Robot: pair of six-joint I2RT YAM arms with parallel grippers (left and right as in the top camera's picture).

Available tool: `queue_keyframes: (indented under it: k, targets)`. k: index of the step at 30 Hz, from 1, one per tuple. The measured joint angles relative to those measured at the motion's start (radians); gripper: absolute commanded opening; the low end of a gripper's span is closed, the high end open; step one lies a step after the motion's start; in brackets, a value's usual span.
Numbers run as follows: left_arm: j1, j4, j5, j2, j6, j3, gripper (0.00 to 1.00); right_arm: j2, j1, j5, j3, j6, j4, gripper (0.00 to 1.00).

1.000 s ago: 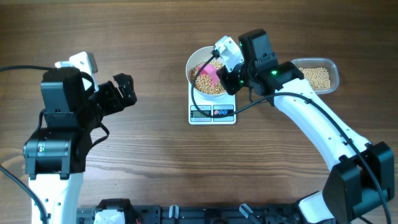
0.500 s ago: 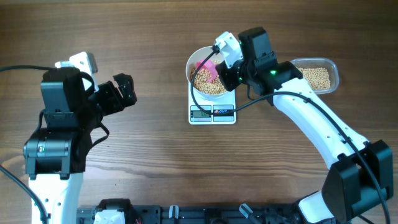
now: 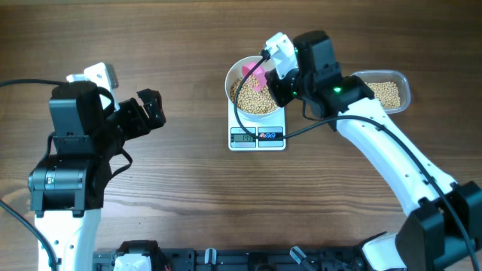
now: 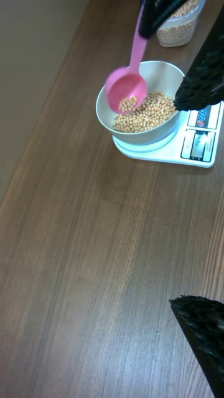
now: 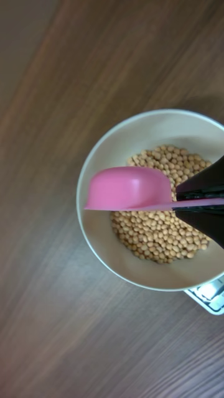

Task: Scoop item into bowl and weigh 150g on scale

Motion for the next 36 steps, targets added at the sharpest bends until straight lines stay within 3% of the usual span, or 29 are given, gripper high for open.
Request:
queue_keyframes:
  k: [15,36]
  targets:
    - [0.000,0.000,0.000,0.000,0.000,0.000,1.00,-0.020,-0.139,-0.203,0.000,0.174,-0.004,0.04]
    - [0.000,0.000,0.000,0.000,0.000,0.000,1.00,-0.020,-0.140,-0.225,0.000,0.191,-0.004,0.04]
